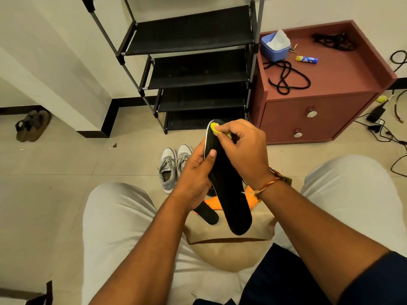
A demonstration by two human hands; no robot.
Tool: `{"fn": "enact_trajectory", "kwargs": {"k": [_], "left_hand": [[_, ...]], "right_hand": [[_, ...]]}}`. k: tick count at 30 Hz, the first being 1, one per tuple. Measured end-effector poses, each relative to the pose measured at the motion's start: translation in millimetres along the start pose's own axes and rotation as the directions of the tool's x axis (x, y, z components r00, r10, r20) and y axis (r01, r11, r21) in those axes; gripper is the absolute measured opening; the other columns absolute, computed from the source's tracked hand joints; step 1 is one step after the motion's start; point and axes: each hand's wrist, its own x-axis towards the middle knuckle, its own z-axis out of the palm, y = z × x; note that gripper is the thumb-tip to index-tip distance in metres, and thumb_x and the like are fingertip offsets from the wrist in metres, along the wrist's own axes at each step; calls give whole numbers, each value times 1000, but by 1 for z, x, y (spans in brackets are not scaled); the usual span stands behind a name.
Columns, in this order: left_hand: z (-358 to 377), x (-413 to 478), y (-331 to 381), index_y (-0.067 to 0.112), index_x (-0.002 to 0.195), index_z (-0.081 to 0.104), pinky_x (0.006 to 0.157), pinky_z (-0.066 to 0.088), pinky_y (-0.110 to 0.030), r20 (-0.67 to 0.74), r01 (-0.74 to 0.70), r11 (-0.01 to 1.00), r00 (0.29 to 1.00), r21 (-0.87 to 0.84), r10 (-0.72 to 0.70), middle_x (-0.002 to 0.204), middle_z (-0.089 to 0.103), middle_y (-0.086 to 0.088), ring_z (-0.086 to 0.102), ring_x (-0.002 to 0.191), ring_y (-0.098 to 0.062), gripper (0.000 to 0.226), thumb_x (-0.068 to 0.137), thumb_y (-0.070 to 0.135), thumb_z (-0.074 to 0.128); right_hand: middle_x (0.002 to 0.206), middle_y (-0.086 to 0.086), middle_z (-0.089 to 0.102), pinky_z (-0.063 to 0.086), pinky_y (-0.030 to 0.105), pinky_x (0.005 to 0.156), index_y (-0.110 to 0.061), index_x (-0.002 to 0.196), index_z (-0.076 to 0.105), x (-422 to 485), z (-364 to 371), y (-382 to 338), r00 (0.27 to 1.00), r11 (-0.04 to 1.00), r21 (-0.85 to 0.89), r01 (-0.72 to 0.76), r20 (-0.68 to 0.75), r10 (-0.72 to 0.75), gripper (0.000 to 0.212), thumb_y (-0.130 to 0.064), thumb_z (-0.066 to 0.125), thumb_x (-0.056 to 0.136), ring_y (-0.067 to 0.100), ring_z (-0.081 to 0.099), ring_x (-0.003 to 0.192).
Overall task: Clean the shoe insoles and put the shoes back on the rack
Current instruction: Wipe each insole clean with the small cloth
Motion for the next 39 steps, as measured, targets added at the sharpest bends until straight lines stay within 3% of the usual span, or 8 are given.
{"fn": "enact_trajectory", "kwargs": {"k": [6, 8, 13, 20, 25, 29, 33, 39], "left_hand": [[-5, 3, 10, 21, 143, 54, 105, 50, -45, -114, 40, 935, 990, -352, -86, 140, 60, -17, 55, 133, -31, 68, 99, 62, 25], [-9, 5, 13, 24, 134, 64, 104, 52, -41, -191, -10, 920, 979, -391, -70, 135, 65, -14, 59, 129, -29, 59, 102, 57, 27], [-15, 11, 13, 24, 141, 52, 104, 52, -42, -309, -116, 945, 951, -304, 18, 129, 70, -4, 64, 124, -26, 35, 110, 26, 35], [-13, 10, 11, 18, 142, 50, 92, 58, -39, -279, -96, 968, 960, -231, 28, 126, 71, -5, 67, 118, -23, 35, 111, 25, 35], [-5, 4, 3, 24, 138, 52, 94, 58, -47, -173, -2, 998, 985, -62, -9, 125, 70, 1, 66, 119, -20, 32, 110, 26, 36], [-1, 1, 0, 26, 132, 56, 99, 54, -52, -117, 25, 998, 993, -49, -31, 123, 71, 1, 66, 119, -20, 29, 110, 25, 37], [-4, 1, 1, 22, 135, 55, 96, 57, -41, -128, -3, 995, 992, -104, -10, 126, 70, -6, 66, 120, -23, 32, 110, 24, 35], [-17, 10, 14, 21, 136, 54, 89, 58, -33, -311, -118, 965, 950, -235, 40, 120, 74, -1, 70, 113, -19, 33, 111, 27, 33]], "right_hand": [[90, -3, 72, 55, 26, 79, -13, 96, 78, -11, 12, -9, 978, 994, 85, 63, 192, -78, 9, -13, 72, 89, 6, 65, 86], [89, -2, 71, 55, 28, 77, -14, 94, 78, -18, 18, -11, 947, 990, 66, 126, 289, -140, 10, -12, 70, 90, 8, 65, 84], [87, 2, 69, 52, 28, 72, -15, 92, 77, -22, 22, -7, 883, 967, -57, 248, 424, -202, 11, -11, 67, 90, 17, 62, 82], [92, 7, 69, 54, 42, 74, -11, 96, 74, -10, 7, 10, 955, 953, -240, 184, 273, -116, 10, -14, 65, 92, 24, 63, 86], [92, 3, 70, 54, 34, 77, -9, 97, 75, 2, -6, 13, 985, 968, -190, 162, 83, -148, 10, -13, 67, 92, 16, 64, 88], [95, 3, 71, 55, 32, 82, -8, 100, 75, 4, -9, 13, 991, 979, -158, 131, 10, -131, 12, -10, 65, 93, 14, 64, 92], [94, 2, 71, 55, 30, 80, -8, 99, 76, -3, -1, 7, 991, 985, -113, 127, 62, -121, 11, -11, 68, 93, 12, 65, 89], [92, 0, 71, 51, 20, 82, -13, 96, 77, -27, 17, -4, 919, 978, -13, 207, 347, -190, 10, -12, 67, 91, 10, 64, 86]]}}
